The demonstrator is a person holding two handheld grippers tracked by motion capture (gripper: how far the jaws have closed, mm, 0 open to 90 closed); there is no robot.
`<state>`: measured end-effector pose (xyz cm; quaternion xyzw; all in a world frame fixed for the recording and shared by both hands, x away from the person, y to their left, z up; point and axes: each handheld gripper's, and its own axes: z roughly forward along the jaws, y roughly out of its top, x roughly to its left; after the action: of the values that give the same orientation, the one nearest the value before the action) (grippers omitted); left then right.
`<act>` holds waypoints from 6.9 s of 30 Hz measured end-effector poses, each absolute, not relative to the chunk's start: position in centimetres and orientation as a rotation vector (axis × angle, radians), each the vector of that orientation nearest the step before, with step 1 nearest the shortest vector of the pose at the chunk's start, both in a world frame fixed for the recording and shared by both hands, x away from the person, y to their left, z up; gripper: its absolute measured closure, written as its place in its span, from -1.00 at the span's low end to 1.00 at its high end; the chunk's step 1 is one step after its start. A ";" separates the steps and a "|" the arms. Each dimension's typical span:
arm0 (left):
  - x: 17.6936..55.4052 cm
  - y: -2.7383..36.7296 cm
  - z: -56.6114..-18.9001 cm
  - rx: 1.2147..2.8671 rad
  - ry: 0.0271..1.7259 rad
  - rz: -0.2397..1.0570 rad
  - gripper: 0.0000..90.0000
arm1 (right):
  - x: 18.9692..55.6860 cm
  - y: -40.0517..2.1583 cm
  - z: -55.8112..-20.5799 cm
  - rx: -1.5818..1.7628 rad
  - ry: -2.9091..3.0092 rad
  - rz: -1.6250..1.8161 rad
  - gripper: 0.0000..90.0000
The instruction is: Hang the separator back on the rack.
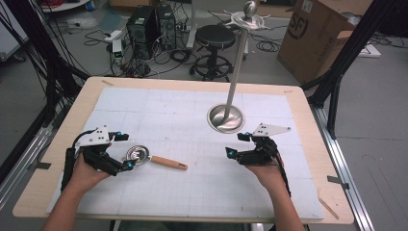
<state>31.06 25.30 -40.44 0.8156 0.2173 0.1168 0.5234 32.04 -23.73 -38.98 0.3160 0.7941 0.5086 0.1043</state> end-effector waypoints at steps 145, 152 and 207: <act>37.9 15.8 -30.2 2.074 0.398 0.199 0.54 | 32.2 -23.3 -39.8 0.896 2.407 1.460 -0.47; 38.4 15.3 -28.4 2.010 0.378 0.227 0.53 | 32.3 -23.2 -39.9 0.901 2.420 1.449 -0.47; 45.8 7.6 -20.5 1.870 0.425 0.332 0.54 | 31.6 -23.4 -40.6 0.878 2.451 1.423 -0.47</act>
<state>45.80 7.60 -20.48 0.7944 0.1805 0.1409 0.5626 31.64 -23.37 -40.63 0.2949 0.8229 0.4777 0.0873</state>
